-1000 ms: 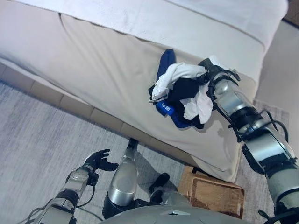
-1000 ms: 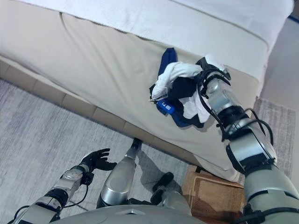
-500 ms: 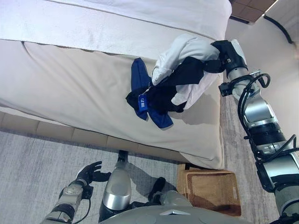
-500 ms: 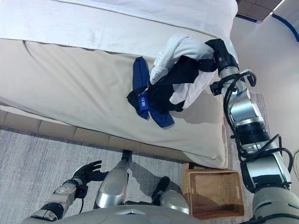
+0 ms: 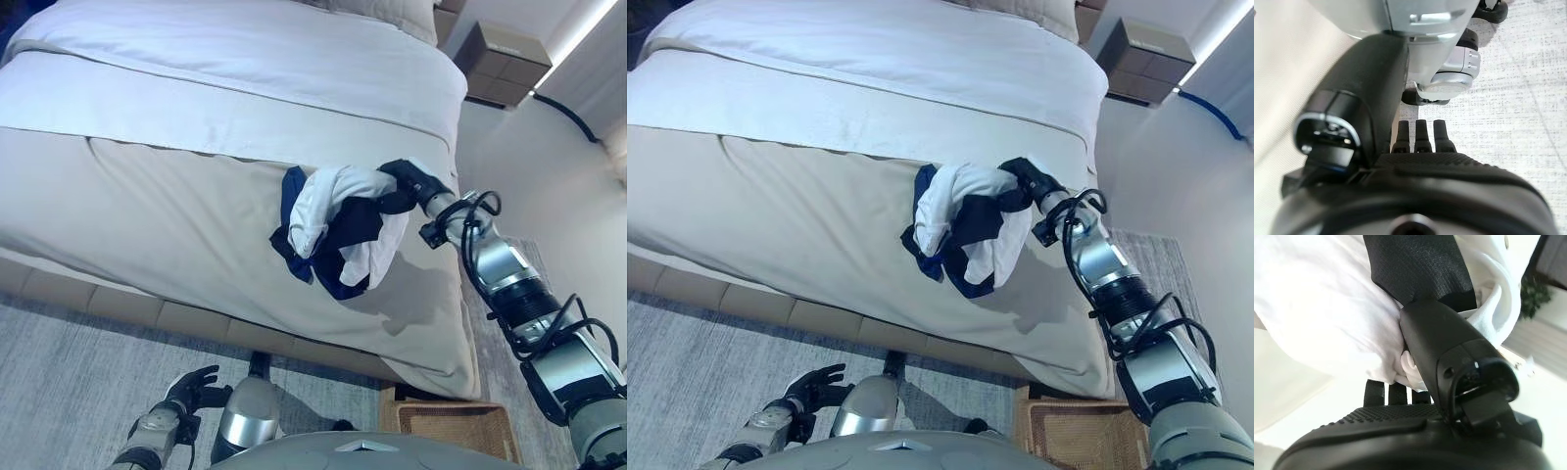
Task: Pick up the clothes from the bed and place them into the basket
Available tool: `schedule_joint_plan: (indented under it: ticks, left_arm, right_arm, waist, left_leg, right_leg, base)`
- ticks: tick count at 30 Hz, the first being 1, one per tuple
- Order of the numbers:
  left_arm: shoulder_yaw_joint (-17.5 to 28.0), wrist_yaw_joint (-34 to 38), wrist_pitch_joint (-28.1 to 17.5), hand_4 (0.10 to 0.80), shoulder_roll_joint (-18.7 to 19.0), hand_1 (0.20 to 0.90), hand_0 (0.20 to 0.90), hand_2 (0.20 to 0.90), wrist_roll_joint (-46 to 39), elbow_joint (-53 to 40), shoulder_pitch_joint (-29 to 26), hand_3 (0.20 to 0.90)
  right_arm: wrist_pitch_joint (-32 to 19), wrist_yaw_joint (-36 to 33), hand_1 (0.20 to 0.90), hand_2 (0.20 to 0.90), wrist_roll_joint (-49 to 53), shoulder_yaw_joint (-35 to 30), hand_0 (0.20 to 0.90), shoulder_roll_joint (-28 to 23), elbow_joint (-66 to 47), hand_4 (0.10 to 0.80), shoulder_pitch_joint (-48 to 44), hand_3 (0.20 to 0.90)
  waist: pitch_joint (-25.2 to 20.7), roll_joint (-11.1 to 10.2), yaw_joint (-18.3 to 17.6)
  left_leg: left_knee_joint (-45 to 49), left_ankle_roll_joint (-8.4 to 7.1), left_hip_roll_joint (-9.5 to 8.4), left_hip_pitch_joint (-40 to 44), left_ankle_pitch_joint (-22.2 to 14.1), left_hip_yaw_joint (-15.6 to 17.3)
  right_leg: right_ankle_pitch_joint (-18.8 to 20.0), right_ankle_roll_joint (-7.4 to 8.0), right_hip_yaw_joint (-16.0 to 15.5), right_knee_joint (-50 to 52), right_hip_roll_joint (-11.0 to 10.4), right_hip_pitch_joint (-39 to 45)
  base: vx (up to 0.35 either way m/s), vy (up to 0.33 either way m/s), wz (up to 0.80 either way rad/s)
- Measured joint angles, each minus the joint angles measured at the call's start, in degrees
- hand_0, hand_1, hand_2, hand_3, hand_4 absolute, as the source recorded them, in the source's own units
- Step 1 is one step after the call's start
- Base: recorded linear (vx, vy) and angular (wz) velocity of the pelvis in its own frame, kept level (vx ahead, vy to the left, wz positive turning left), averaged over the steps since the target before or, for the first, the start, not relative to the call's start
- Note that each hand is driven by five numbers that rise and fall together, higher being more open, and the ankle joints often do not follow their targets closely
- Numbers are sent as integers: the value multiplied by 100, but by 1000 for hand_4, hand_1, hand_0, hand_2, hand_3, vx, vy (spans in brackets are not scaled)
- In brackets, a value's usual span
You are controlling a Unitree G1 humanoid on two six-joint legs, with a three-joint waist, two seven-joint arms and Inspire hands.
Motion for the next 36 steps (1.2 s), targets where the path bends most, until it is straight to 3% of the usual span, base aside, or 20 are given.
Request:
schedule_joint_plan:
  ticks: [11, 19, 36]
  left_arm:
    - [-121, 0, 141, 800, 97, 900, 900, 900, -3, 1, -77, 900]
    - [-250, -5, 213, 800, 256, 900, 900, 900, -15, 1, -205, 900]
    - [-493, -8, 157, 800, 262, 900, 900, 900, -43, -45, -663, 900]
  right_arm:
    - [303, 351, 900, 900, -697, 466, 900, 196, 1033, 800, -404, 900]
    - [425, 504, 900, 900, -1311, 682, 900, 399, 1965, 800, -782, 900]
    - [492, 371, 900, 900, -1624, 681, 900, 832, 3155, 800, -1344, 900]
  waist:
    - [12, -43, 417]
    - [92, -169, 483]
    - [510, -86, 617]
  left_leg:
    - [-17, 3, -12, -308, 137, -258]
    - [-14, -17, -3, -435, 164, -343]
    - [-9, -65, -74, -781, 206, -550]
  right_leg:
    - [0, 2, -228, 0, 72, -185]
    - [-31, 46, -332, -1, 99, -277]
    - [-40, 58, -500, -5, 93, -499]
  base:
    - [-46, -5, 13]
    - [-45, 4, 5]
    - [-23, 11, 6]
